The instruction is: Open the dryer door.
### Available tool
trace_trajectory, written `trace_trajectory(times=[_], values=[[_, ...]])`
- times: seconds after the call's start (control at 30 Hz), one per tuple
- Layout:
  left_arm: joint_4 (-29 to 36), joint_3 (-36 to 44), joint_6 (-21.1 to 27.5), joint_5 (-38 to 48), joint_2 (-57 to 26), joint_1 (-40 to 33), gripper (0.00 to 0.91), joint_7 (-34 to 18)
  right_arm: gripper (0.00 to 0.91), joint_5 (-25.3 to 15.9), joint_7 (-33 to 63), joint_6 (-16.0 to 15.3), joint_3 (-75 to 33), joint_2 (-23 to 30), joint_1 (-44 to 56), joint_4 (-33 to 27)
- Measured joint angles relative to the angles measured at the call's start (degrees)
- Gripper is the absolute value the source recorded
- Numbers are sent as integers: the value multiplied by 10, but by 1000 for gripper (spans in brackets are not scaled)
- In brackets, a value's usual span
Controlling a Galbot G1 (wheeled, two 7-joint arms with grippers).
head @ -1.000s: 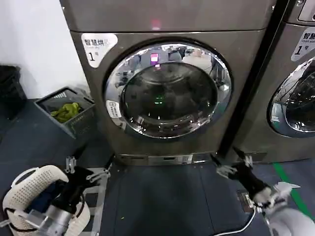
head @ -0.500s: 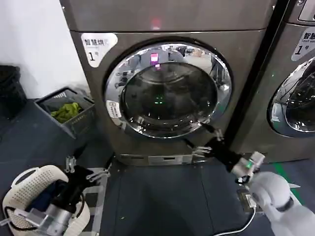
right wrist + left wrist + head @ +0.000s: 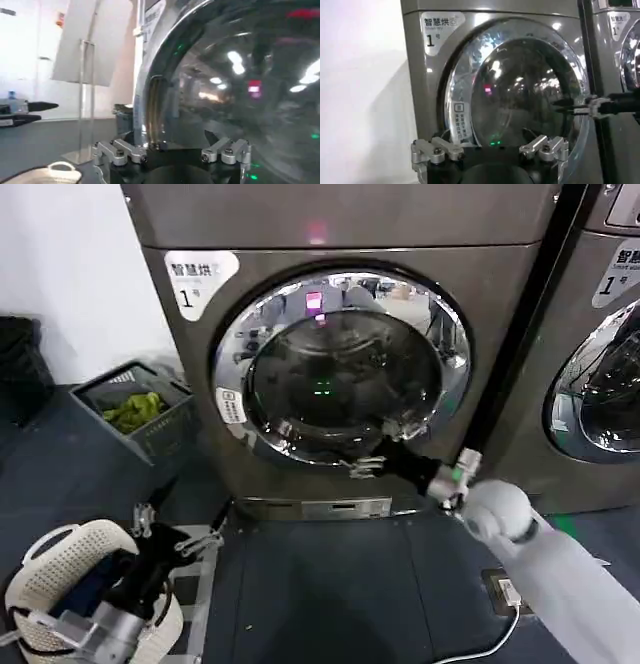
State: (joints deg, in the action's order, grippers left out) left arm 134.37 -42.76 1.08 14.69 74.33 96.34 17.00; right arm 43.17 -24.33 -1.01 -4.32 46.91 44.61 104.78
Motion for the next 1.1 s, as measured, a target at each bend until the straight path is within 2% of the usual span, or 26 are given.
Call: trace_trajectory(times=[0.2, 0.43, 1.1], values=[[3, -1, -1, 0, 0, 3, 907, 0, 907, 26, -22, 2, 74, 10, -81, -48], [3, -1, -1, -1, 2, 3, 907, 0, 907, 31, -34, 1, 142, 28, -157, -90], [-1, -1, -2, -1, 3, 0, 907, 0, 907, 32, -48, 9, 255, 75, -253, -150]])
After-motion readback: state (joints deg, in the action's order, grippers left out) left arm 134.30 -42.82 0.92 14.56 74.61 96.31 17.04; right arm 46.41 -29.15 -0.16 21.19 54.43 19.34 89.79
